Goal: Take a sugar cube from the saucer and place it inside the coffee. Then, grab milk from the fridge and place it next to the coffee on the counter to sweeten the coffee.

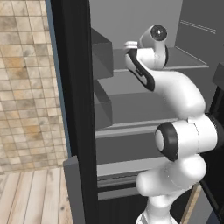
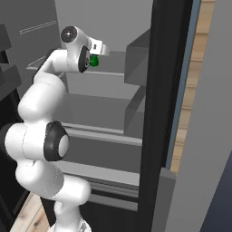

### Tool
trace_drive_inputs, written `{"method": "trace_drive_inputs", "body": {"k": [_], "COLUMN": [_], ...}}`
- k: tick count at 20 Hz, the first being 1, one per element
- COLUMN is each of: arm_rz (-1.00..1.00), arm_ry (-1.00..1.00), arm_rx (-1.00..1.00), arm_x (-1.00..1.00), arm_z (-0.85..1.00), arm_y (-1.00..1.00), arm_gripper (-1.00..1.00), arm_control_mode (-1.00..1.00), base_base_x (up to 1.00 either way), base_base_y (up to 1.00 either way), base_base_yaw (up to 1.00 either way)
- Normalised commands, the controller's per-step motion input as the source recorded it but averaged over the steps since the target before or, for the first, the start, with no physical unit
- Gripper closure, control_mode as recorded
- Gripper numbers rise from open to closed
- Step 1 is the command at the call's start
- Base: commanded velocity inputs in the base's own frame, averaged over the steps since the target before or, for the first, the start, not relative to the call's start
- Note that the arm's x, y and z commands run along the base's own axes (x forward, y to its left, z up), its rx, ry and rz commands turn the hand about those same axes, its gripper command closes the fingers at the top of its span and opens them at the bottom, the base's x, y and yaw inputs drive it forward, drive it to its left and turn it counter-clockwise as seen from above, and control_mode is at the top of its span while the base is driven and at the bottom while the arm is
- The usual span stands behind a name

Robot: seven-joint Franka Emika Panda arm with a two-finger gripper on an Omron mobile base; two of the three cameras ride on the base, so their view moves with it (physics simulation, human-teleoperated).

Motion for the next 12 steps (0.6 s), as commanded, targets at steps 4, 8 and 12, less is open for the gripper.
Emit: {"method": "trace_drive_inputs", "body": {"k": [4,8,12], "arm_rz": [0.0,0.02,0.05], "arm_ry": [-0.09,0.0,0.04], "arm_rx": [-0.01,0.0,0.0], "arm_x": [-1.0,-1.0,-1.0], "arm_z": [0.04,0.18,0.08], "arm_y": [0.0,0.0,0.0], "arm_gripper": [1.0,1.0,1.0], "arm_control_mode": [-1.0,-1.0,-1.0], "base_base_x": [0.0,0.0,0.0], "base_base_y": [0.0,0.0,0.0], "base_base_yaw": [0.0,0.0,0.0]}}
